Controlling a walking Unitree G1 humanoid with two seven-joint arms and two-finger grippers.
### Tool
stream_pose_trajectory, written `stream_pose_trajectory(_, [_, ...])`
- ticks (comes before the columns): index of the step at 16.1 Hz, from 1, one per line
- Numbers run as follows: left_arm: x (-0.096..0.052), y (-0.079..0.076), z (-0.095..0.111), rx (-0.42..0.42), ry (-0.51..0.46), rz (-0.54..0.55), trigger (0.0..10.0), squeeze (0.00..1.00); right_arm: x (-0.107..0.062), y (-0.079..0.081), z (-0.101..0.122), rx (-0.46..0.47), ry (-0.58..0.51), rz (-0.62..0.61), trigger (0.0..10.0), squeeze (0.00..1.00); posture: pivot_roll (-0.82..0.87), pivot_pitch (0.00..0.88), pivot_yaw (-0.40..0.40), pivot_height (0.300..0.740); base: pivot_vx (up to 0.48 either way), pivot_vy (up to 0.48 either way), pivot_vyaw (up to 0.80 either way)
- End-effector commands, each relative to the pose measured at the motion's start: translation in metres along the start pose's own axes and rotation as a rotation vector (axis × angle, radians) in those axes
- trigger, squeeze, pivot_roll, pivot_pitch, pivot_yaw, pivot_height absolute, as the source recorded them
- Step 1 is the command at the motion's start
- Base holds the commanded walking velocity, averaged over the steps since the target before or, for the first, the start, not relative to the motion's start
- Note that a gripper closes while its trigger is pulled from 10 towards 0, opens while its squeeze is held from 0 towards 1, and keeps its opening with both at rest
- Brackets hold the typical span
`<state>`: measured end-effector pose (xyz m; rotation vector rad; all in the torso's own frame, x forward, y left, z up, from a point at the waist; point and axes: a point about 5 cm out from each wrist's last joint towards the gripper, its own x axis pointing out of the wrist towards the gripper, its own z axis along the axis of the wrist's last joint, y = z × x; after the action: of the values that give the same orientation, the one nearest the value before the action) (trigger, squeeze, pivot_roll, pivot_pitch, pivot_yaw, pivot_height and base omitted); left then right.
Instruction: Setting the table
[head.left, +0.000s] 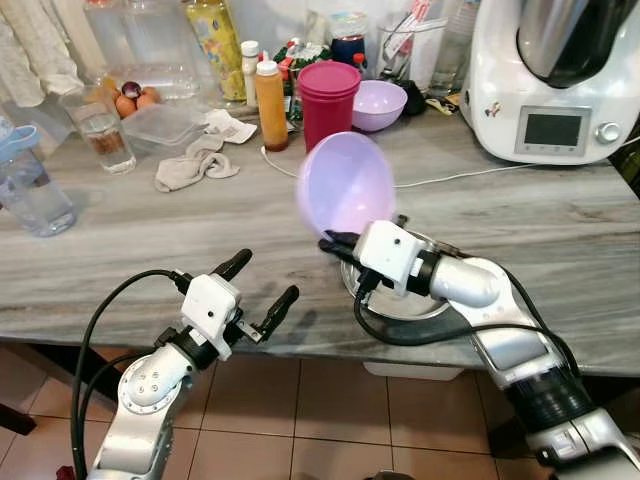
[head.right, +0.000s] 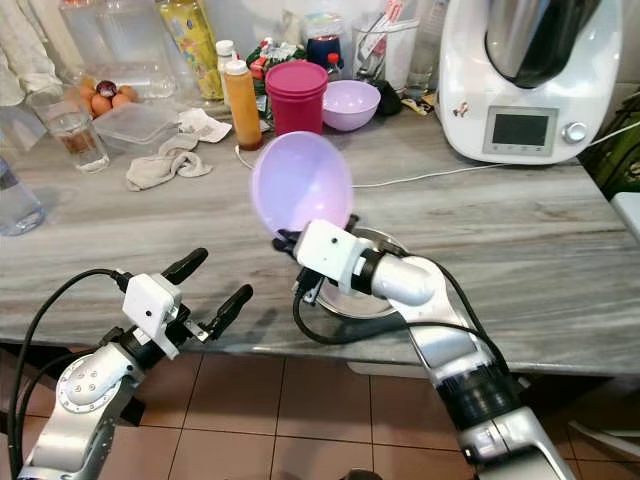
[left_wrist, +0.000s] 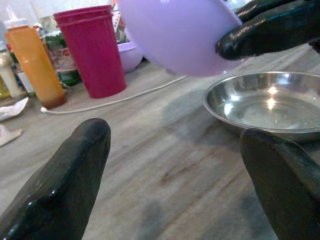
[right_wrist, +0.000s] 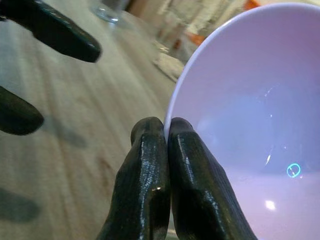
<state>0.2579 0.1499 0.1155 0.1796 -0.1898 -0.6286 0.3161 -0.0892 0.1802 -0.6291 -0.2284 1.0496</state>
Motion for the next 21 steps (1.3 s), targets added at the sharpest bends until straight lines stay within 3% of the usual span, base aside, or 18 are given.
stream_pose_trajectory(1, [-0.002, -0.003, 0.004, 0.037, -0.011, -0.034, 10.0, 0.0, 0.004, 0.0, 0.001, 0.02, -0.006, 0.069, 10.0, 0.0, -0.22, 0.113, 0.04, 0.74, 0.0, 0.0, 0.0])
stream_pose_trajectory(6, [-0.005, -0.004, 0.003, 0.036, -0.01, -0.058, 10.0, 0.0, 0.004, 0.012, -0.007, 0.075, 0.018, 0.231, 10.0, 0.0, -0.2, 0.119, 0.048, 0.74, 0.0, 0.0, 0.0])
stream_pose_trajectory(20, [-0.006, -0.009, 0.002, 0.031, 0.0, -0.127, 10.0, 0.0, 0.001, 0.023, -0.022, 0.066, 0.042, 0.312, 10.0, 0.0, -0.21, 0.112, 0.053, 0.74, 0.0, 0.0, 0.0])
stream_pose_trajectory(21, [-0.006, -0.01, 0.001, 0.031, 0.004, -0.132, 10.0, 0.0, 0.0, 0.023, -0.024, 0.066, 0.047, 0.314, 10.0, 0.18, -0.21, 0.112, 0.054, 0.74, 0.0, 0.0, 0.0])
